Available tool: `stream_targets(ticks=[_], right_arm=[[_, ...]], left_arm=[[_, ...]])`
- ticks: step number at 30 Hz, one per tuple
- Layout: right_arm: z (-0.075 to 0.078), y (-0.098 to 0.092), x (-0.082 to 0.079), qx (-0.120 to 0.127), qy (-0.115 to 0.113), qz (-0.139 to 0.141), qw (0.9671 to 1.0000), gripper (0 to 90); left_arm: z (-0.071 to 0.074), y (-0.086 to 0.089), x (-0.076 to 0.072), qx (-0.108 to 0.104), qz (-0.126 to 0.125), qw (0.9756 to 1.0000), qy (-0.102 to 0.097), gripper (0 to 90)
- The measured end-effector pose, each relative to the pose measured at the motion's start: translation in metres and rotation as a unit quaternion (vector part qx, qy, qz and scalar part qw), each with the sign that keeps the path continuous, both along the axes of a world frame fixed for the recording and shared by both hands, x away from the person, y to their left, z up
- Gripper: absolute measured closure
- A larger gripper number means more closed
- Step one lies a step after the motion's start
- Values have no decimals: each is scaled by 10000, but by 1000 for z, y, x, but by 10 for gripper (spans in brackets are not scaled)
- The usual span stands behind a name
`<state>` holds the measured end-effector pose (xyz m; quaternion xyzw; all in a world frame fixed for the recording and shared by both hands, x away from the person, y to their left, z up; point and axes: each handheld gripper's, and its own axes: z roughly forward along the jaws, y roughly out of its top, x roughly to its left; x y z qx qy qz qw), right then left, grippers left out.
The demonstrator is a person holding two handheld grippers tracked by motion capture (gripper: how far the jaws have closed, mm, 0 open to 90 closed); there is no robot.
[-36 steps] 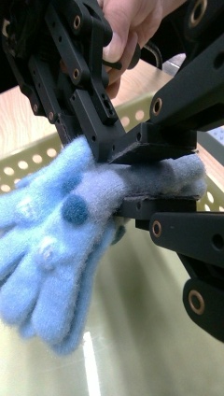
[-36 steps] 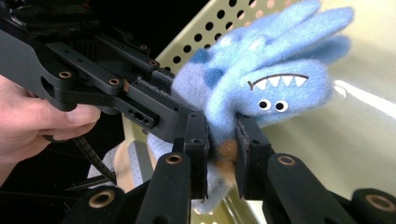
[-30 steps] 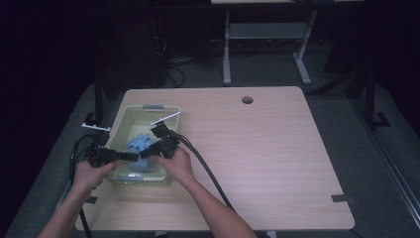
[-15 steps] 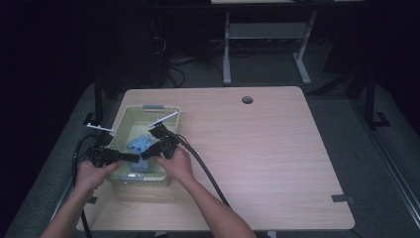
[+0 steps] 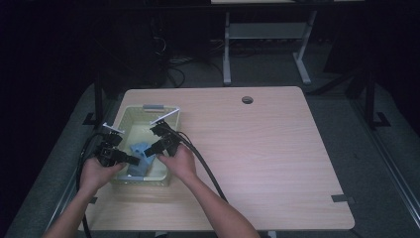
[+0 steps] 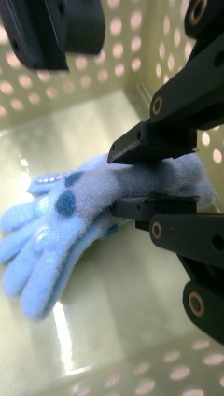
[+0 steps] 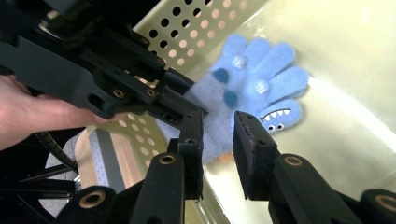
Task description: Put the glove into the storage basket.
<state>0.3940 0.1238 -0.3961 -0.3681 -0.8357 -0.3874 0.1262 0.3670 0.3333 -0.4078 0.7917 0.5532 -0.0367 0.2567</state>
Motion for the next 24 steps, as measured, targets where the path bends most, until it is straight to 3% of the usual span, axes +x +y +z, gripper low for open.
stream_targets(ticks=[2, 8, 10, 13, 15, 18, 20, 22, 24], right_arm=[[2, -1, -1, 7, -34, 0, 10000, 726], [8, -11, 0, 76, -85, -23, 9999, 707], [11, -15, 0, 116, -73, -42, 9999, 706], [14, -20, 1, 190, -89, -71, 9998, 706], [16, -24, 1, 261, -78, -89, 9996, 704], [18, -28, 0, 333, -76, -110, 9994, 698], [18, -30, -1, 381, -80, -100, 9992, 695], [19, -33, -1, 395, -93, -83, 9991, 692], [19, -35, -2, 439, -117, -75, 9989, 688]], left_arm=[[1, 0, 1, 38, 75, 10000, 49, 665], [12, 9, 2, 77, 270, 9995, -143, 572], [15, 11, 2, 108, 294, 9993, -204, 581], [18, 11, 2, 130, 230, 9994, -230, 666], [16, 7, 5, 360, 89, 9992, -154, 701], [8, -3, 10, 587, 76, 9982, -4, 706], [2, -10, 13, 786, -23, 9968, 153, 706], [-5, -17, 16, 1143, -256, 9924, 368, 702], [-5, -23, 17, 1219, -202, 9917, 347, 685]])
